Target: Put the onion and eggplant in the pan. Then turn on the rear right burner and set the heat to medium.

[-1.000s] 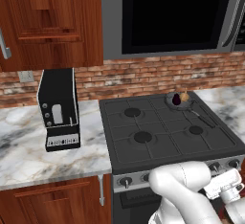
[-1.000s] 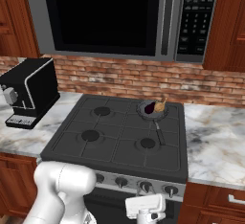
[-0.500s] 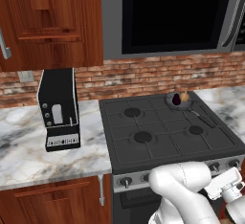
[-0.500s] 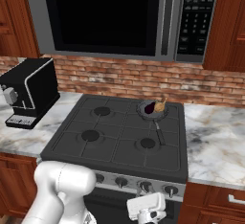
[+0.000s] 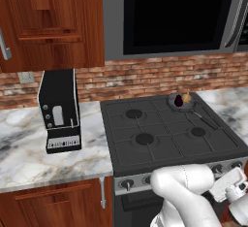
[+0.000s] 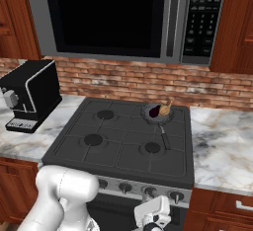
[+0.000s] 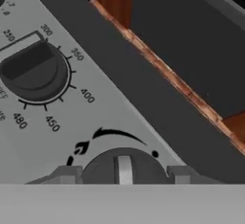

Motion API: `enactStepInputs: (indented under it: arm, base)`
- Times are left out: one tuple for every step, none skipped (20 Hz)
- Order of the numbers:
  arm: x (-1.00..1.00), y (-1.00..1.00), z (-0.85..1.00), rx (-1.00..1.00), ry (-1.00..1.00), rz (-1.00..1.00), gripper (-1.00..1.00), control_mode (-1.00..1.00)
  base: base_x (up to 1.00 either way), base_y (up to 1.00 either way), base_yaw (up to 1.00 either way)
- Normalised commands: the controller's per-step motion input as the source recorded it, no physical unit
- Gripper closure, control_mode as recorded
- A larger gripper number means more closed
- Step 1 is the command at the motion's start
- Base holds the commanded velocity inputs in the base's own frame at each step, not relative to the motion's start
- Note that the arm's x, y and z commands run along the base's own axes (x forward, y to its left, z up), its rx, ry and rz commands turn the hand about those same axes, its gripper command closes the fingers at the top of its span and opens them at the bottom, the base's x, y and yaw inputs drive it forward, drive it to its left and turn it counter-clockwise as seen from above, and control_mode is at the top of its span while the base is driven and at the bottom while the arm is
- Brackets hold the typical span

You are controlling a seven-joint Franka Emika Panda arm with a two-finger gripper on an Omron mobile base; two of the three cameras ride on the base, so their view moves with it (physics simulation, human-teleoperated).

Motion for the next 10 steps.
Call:
enactStepInputs:
  arm:
    - [0.0, 0.0, 0.37, -0.23, 0.07, -0.18, 1.0, -1.0]
    - [0.0, 0.0, 0.4, -0.21, 0.08, -0.18, 1.0, -1.0]
    - [0.0, 0.0, 0.36, -0.19, 0.08, -0.19, 1.0, -1.0]
    - [0.0, 0.0, 0.29, -0.2, 0.05, -0.21, 1.0, -1.0]
    - [0.0, 0.0, 0.19, -0.22, 0.03, -0.24, 1.0, -1.0]
    - [0.0, 0.0, 0.15, -0.23, 0.01, -0.25, 1.0, -1.0]
    - [0.0, 0.0, 0.16, -0.23, 0.0, -0.26, 1.0, -1.0]
    - [0.0, 0.0, 0.15, -0.23, 0.0, -0.27, 1.0, -1.0]
    - [0.0, 0.0, 0.16, -0.23, 0.0, -0.27, 1.0, -1.0]
    - [0.0, 0.0, 0.13, -0.24, 0.0, -0.27, 1.0, -1.0]
  base:
    - [0.0, 0.0, 0.0]
    - [0.0, 0.0, 0.0]
    - [0.0, 0.0, 0.0]
    - [0.0, 0.0, 0.0]
    - [0.0, 0.0, 0.0]
    - [0.0, 0.0, 0.0]
    - [0.0, 0.0, 0.0]
    - [0.0, 0.0, 0.0]
    - [0.0, 0.0, 0.0]
    - [0.0, 0.0, 0.0]
